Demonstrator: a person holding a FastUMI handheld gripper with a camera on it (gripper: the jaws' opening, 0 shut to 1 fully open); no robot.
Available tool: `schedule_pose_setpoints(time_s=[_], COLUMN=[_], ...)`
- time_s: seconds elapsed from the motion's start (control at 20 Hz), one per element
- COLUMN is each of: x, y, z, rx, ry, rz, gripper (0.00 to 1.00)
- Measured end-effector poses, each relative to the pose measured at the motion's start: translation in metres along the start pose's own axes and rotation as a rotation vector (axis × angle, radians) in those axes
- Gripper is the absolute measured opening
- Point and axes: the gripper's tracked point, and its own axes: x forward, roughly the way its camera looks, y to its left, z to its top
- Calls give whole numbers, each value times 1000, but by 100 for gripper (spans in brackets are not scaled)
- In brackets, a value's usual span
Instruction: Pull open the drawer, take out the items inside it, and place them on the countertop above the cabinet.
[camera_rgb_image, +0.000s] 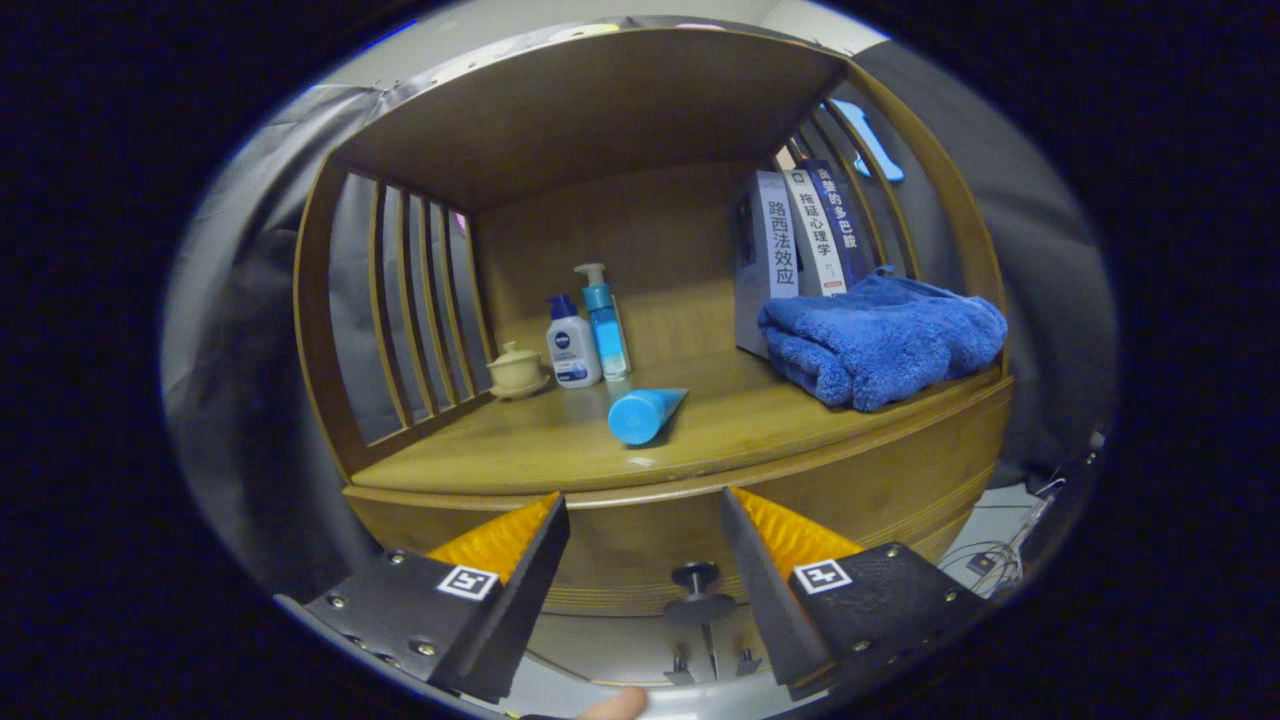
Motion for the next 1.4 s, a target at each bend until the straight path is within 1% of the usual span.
schedule_pose_setpoints(time_s=[0.15,0.2,0.35,0.5,0.6,0.7,0.95,1.15,1.25,1.4], x=[1,0,-11,-45,-67,-93,-140,-152,-158,-159], y=[1,1,7,13,4,-8,-40,-66,-89,-123], z=[-2,-1,-2,-10,-12,-15,-7,12,21,27], rx=[-60,-53,-21,3,-23,-82,-249,-308,-331,-353], ry=[17,33,114,234,287,329,342,287,254,224], rz=[10,18,79,142,146,142,169,177,159,156], gripper=[92,92,91,90,88,88,88,88,88,84])
